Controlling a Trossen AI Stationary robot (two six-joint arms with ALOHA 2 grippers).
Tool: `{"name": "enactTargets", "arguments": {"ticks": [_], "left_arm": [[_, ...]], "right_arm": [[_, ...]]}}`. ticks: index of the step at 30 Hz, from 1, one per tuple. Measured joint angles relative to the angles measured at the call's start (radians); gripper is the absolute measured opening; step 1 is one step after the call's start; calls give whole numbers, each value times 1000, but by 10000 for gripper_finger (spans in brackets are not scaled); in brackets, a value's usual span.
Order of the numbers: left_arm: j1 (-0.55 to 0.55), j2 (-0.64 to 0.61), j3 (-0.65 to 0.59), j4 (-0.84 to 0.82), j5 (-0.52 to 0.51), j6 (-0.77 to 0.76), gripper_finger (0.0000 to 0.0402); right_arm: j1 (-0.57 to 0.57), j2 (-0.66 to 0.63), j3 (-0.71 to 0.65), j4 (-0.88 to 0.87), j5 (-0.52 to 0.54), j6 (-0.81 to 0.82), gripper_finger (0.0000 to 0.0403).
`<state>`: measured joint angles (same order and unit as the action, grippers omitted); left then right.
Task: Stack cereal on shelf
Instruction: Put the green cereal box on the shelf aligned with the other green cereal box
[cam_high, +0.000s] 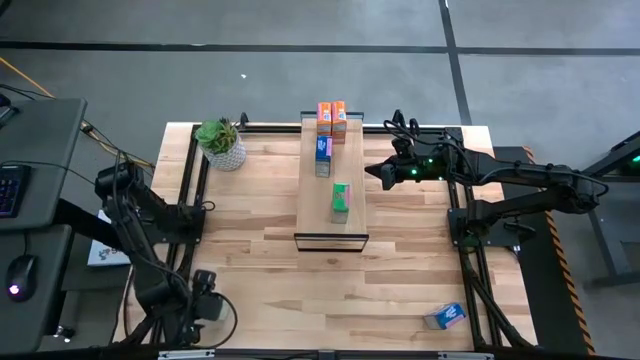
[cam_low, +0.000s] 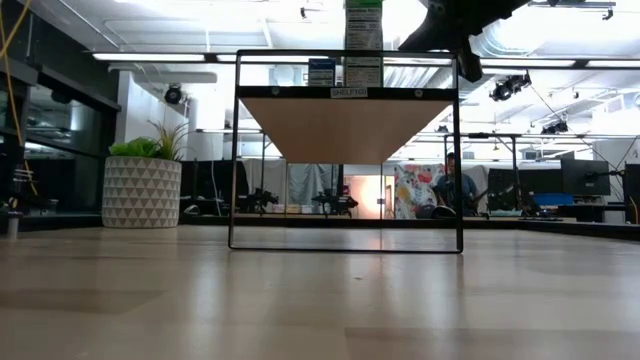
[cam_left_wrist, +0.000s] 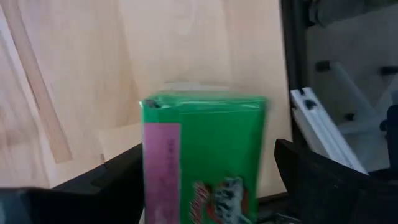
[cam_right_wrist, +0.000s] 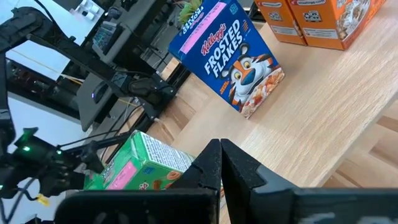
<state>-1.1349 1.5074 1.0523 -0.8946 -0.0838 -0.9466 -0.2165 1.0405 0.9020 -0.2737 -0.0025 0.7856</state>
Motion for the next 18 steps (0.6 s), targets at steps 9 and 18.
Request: {"name": "enactTargets", "arguments": {"ticks": [9,18], "left_arm": [[23,0,-65,31,0,-28,314],[24,0,-63,33,41,8,267]], "right_arm": [[0,0,0,0,0,2,0],[0,0,0,0,2,-1,0]]}}
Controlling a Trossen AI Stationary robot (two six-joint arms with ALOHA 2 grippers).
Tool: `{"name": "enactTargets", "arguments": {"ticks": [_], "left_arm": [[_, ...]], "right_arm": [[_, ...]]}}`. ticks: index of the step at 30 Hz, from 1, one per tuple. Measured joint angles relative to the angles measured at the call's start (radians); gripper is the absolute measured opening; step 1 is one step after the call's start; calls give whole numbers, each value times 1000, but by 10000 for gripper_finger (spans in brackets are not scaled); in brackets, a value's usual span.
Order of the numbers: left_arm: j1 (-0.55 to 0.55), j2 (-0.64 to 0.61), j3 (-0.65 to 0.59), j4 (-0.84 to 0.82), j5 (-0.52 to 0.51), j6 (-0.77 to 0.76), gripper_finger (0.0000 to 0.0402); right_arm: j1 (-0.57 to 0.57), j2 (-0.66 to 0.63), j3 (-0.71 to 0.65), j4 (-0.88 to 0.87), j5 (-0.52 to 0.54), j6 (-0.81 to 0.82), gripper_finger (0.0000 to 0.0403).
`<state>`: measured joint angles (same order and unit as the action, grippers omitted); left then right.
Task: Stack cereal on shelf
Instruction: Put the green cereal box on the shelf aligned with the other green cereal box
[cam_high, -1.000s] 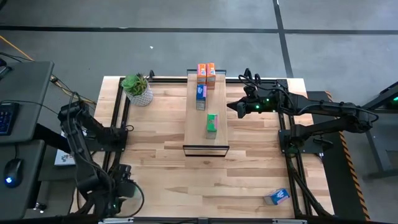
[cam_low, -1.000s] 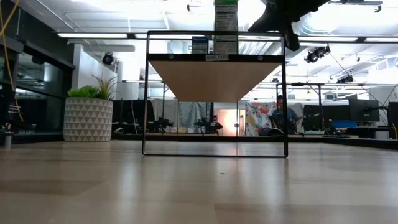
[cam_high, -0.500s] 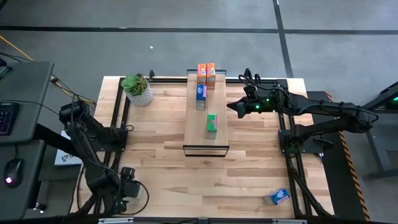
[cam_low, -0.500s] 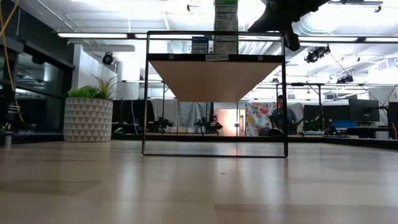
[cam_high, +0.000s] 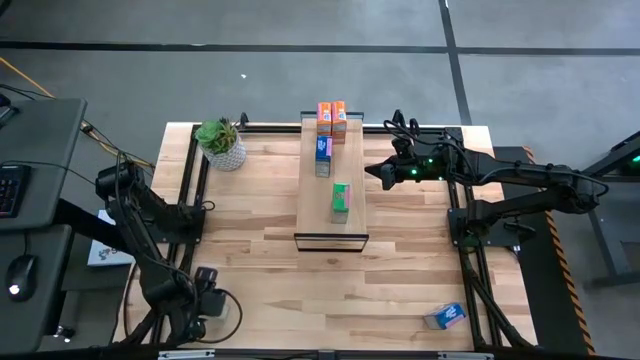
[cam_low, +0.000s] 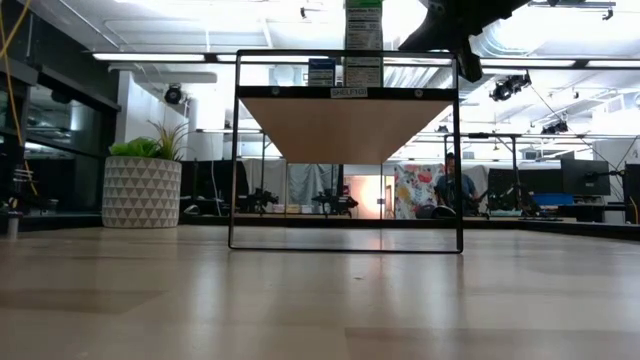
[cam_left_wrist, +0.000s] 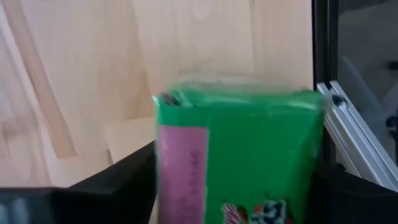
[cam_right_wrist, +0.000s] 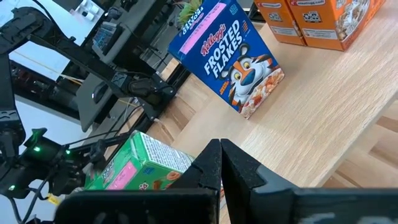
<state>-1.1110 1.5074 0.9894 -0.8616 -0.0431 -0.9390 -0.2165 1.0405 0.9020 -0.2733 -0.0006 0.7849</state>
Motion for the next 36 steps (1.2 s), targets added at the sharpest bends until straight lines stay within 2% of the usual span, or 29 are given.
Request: {"name": "enactTargets", "arguments": {"ticks": [6,10,14,18,21,24,27,30,33,36], "left_arm": [[17,-19,0,-2,74,36,188],[71,-82,0,-10,119,68,155],[162,-198,0,-34,213,79,151],[297,-333,46,-146,302,79,162],[429,-414,128,-223,286,86,163],[587,-435,241,-260,206,125,160],[756,-376,388,-326,112,224,154],[892,-249,560,-413,59,375,150],[969,-94,737,-493,-10,536,150],[1004,53,873,-571,-83,635,151]], "right_arm": [[0,0,0,0,0,-8,0],[0,0,0,0,0,-17,0],[0,0,0,0,0,-34,0],[0,0,0,0,0,-49,0],[0,0,0,0,-1,-53,0],[0,0,0,0,-1,-53,0],[0,0,0,0,-2,-63,0],[0,0,0,0,-3,-68,0],[0,0,0,0,-3,-71,0],[0,0,0,0,-4,-71,0]]}}
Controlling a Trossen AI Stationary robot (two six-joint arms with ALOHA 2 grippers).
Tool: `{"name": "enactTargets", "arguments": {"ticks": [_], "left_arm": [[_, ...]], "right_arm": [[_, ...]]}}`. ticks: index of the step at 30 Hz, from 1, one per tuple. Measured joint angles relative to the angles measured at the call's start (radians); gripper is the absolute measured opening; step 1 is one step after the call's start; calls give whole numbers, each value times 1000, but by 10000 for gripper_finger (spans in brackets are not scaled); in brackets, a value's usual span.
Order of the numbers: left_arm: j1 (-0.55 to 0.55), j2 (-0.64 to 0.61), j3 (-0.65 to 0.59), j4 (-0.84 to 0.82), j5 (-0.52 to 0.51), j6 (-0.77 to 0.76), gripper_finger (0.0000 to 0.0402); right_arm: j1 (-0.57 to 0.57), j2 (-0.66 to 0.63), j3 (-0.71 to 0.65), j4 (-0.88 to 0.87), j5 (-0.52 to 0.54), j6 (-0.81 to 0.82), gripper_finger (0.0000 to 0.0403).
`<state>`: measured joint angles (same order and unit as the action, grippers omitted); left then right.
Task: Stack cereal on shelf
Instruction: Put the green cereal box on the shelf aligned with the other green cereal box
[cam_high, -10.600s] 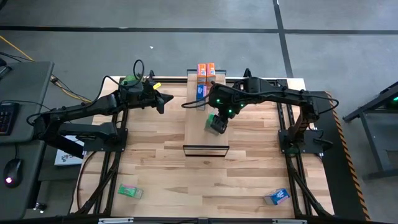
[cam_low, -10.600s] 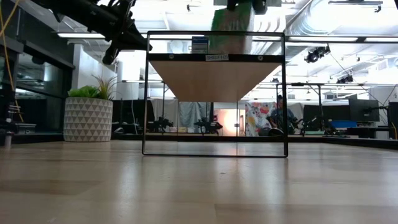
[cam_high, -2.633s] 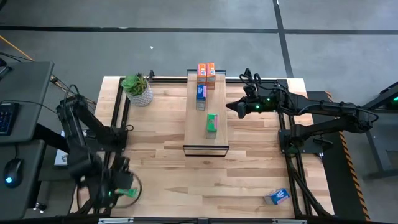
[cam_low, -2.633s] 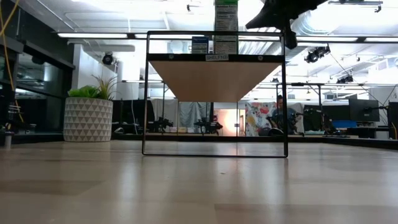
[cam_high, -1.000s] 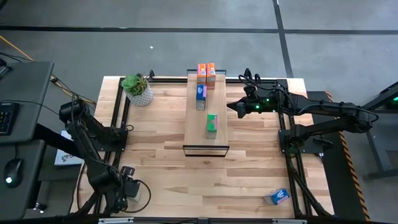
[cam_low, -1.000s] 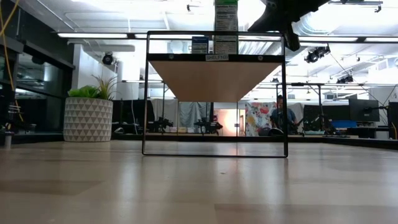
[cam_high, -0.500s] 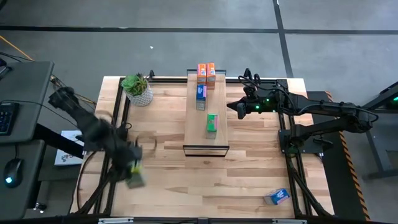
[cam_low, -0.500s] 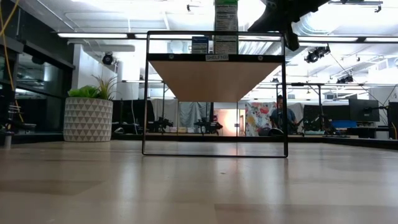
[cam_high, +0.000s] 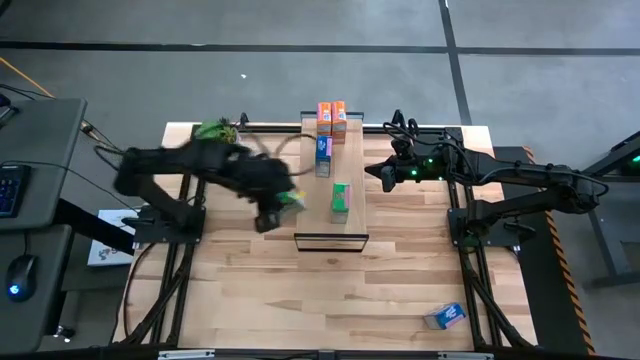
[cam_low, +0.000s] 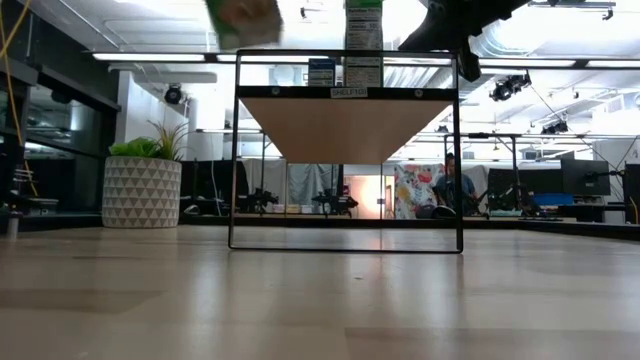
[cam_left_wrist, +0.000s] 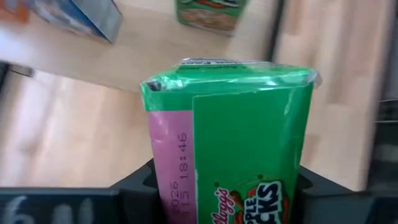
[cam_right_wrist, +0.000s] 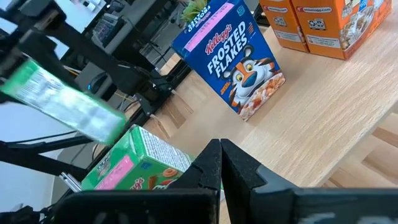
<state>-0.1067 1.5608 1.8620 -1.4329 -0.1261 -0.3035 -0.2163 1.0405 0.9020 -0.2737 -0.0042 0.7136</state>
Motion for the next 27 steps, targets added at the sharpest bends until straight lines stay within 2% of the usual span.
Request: {"name": "enactTargets", "arguments": {"ticks": [4,10,22,27], "left_arm": [[36,141,92,-24,-40,70,152],[71,257,119,-10,-36,85,152],[76,267,120,99,-37,219,153],[76,267,116,94,-37,236,157]], "right_arm": [[0,0,0,0,0,0,0],[0,0,0,0,0,2,0],[0,0,0,0,11,4,0],[0,0,0,1,11,11,0]]}}
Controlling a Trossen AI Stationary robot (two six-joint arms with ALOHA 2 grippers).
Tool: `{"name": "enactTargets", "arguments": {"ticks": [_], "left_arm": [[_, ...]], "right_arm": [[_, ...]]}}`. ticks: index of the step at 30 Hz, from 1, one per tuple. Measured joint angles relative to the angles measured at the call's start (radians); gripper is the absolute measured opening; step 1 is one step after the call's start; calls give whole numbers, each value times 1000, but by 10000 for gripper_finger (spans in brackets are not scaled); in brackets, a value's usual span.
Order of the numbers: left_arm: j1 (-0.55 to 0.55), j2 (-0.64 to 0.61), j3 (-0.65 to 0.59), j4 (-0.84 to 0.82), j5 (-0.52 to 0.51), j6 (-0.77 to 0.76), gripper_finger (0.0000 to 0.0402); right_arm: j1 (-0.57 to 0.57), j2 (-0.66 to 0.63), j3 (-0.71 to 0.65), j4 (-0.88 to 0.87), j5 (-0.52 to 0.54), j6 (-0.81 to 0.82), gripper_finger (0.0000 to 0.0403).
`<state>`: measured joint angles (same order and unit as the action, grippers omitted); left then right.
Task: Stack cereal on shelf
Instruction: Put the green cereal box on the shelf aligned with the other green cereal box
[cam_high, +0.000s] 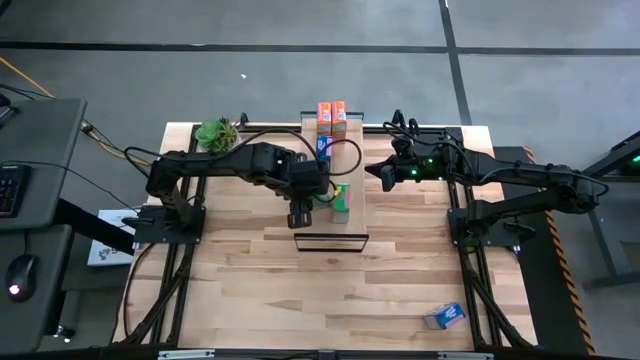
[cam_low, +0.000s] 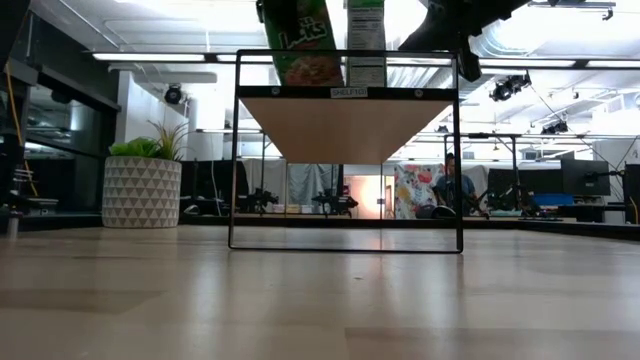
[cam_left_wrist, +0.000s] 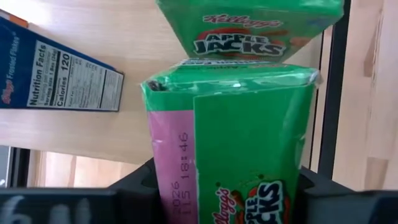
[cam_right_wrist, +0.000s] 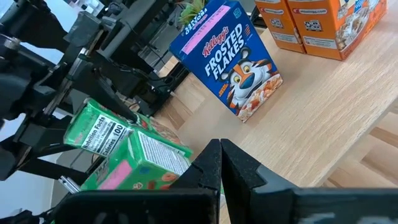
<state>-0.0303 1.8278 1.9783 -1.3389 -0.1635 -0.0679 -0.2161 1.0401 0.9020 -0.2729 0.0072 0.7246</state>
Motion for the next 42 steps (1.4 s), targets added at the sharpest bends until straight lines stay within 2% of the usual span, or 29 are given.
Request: {"name": "enactTargets", "arguments": {"ticks": [21,35,42], "left_arm": [[0,30,-1,10,19,46,168],[0,31,2,-2,24,46,269],[0,30,96,-50,85,46,282]], "right_arm": [[0,0,0,2,1,34,0],[0,0,0,5,1,34,0],[0,0,0,8,2,35,0]]}}
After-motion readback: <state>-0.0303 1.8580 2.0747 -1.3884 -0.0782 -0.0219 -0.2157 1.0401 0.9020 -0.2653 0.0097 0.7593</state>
